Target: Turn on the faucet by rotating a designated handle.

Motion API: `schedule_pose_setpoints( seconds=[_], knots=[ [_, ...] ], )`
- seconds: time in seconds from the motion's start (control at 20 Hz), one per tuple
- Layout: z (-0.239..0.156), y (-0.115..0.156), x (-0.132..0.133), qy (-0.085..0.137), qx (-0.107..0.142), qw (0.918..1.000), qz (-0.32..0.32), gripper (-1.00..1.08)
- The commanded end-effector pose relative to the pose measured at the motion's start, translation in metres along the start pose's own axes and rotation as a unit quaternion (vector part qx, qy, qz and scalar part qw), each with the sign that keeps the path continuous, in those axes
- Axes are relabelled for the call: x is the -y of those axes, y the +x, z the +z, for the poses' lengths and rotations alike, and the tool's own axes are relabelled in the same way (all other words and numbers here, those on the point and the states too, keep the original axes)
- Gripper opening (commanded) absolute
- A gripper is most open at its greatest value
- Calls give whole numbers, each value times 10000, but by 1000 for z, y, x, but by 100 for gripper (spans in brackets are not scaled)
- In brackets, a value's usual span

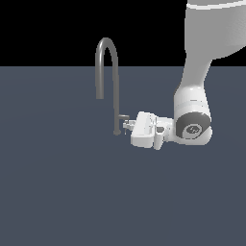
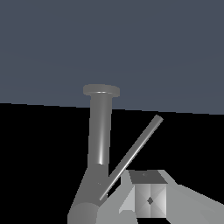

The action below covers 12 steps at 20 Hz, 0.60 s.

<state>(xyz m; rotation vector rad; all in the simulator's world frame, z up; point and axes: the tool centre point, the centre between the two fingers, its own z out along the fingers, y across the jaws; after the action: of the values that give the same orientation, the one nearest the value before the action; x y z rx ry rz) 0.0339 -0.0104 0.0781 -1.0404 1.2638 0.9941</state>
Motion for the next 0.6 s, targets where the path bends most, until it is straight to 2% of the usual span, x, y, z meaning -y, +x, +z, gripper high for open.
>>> schedule_pose_setpoints(
  seconds=[0.0, 0.55],
  knots=[
    [0, 9, 3, 22, -30, 10000, 43, -100],
    [-1, 48, 14, 49, -108, 9996, 245, -100]
  ],
)
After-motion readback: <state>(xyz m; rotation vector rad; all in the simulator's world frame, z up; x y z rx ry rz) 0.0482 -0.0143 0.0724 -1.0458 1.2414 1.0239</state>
